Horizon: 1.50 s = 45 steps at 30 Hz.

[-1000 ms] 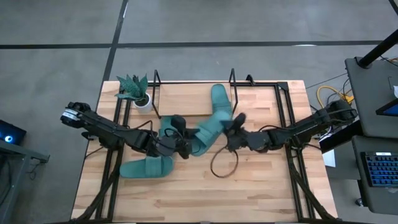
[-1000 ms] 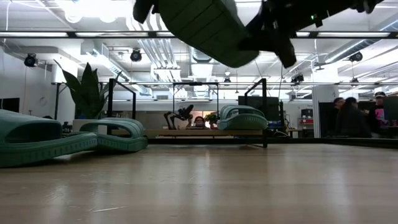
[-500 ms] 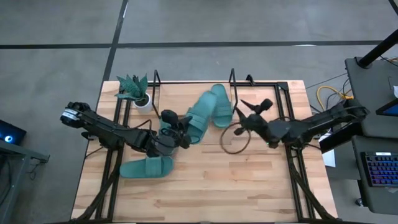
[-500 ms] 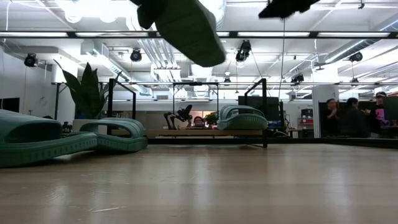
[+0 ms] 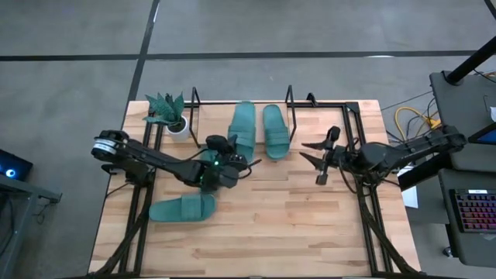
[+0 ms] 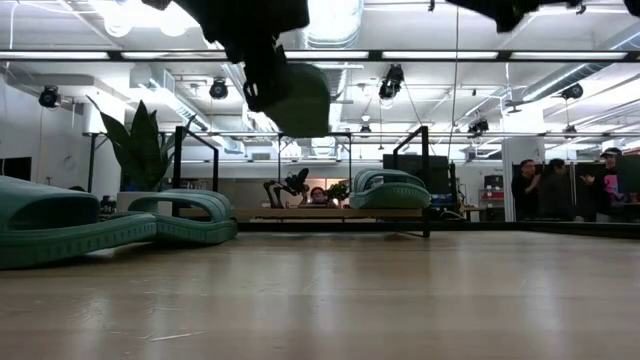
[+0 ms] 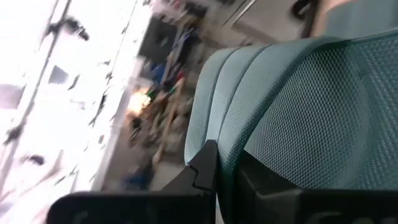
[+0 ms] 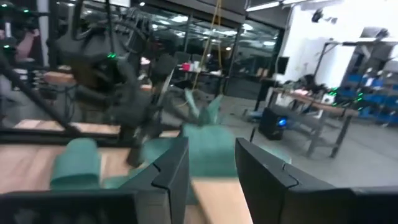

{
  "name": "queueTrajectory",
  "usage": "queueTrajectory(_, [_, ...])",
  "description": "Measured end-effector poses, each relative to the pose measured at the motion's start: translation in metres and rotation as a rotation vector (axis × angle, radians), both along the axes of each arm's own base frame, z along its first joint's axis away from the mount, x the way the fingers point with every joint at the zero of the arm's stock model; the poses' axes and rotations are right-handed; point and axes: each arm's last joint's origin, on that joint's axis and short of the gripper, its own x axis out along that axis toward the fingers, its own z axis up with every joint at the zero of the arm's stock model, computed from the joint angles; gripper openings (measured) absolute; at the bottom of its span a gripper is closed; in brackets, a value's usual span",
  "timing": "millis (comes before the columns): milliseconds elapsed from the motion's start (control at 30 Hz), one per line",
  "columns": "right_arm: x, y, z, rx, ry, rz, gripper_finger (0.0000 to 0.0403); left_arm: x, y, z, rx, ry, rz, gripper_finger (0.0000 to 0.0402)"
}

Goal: Pick and place slides into the shelf
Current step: Put the green slipper on the shelf

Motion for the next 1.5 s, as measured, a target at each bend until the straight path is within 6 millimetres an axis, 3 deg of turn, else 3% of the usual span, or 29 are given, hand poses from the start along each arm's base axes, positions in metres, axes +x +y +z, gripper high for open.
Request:
queueTrajectory(200, [-0.007,-0.002,-0.028,0.034,0.016,0.006,0.0112,0.017,0.003,-0.013,-0.011,-0.106,0.037,0.0])
queueTrajectory(367, [-0.01,-0.003,-0.041,0.04,-0.019,0.016,0.0113,0.03,0.007,-0.033,-0.001,-0.059,0.04,0.0])
queueTrajectory(733, [-0.013,-0.003,-0.037,0.017,-0.061,0.043,0.011,0.05,0.028,-0.073,0.018,-0.011,0.13,0.0])
queueTrajectory(1000, [-0.013,-0.002,-0.038,0.011,-0.059,0.063,0.0108,0.061,0.031,-0.097,0.011,-0.014,0.126,0.0])
queueTrajectory(1500, [-0.013,-0.002,-0.038,-0.012,-0.052,0.061,0.0105,0.068,0.039,-0.122,-0.007,-0.001,0.104,0.0])
